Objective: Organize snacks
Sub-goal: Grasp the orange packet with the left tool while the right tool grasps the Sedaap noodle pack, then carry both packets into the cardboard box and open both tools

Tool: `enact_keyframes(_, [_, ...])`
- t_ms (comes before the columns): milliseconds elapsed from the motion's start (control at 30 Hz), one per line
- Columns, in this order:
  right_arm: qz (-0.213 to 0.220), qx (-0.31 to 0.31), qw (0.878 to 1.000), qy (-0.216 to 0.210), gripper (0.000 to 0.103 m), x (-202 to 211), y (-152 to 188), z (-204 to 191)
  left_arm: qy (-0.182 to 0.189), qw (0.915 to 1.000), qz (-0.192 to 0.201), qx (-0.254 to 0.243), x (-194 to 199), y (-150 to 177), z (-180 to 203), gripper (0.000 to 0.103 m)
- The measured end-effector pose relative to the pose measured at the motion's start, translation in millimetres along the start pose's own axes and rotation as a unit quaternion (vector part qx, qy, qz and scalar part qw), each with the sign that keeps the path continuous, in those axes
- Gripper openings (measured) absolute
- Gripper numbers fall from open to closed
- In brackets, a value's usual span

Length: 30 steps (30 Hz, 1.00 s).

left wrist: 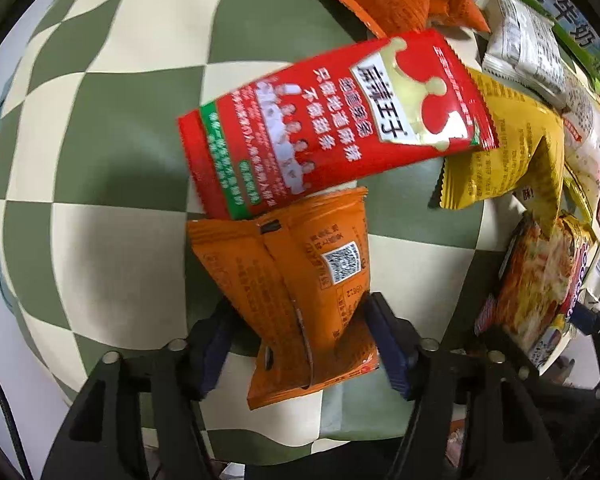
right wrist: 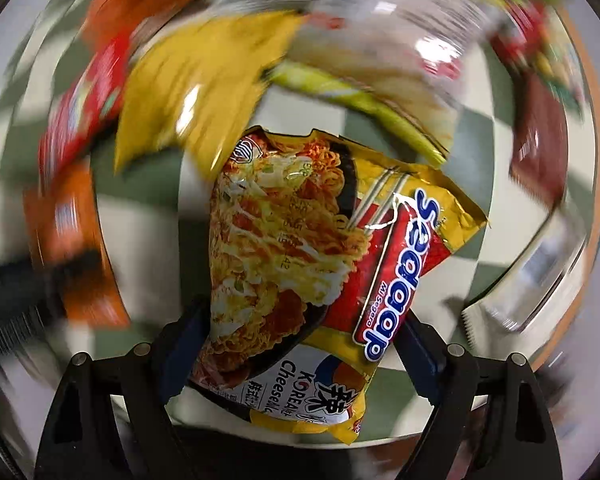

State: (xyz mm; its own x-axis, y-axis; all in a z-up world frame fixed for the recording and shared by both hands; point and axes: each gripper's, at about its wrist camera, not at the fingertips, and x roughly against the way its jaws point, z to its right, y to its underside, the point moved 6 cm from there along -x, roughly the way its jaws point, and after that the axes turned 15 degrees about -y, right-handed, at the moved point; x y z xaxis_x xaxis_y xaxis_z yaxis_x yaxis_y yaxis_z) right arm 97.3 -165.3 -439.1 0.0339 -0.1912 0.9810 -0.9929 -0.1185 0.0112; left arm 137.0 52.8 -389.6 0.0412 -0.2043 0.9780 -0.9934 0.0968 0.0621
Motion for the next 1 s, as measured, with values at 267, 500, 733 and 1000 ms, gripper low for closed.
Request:
enact_keyframes(267, [0.049, -0.120, 0.990, -0.060, 0.090, 5, 10, 32, -0.024, 0.9994, 0.021, -0.015, -12, 0, 23, 0.061])
enact_keyframes(500, [0.102, -0.155, 0.980, -0.070, 0.088, 9, 18, 43, -0.030, 0.9983, 0.042, -0.025, 4, 27, 43, 0.049])
enact_keyframes(733, [0.108, -0.136, 0.981, -0.088, 0.088, 26, 37, 36, -0.016, 0.9979, 0.056, -0.029, 31, 56, 39, 0.047])
enact_keyframes(1000, [0.135, -0.108, 0.972, -0.156, 0.088, 100, 29, 55, 0.026, 0.9956, 0.088, -0.018, 100, 58, 45, 0.047])
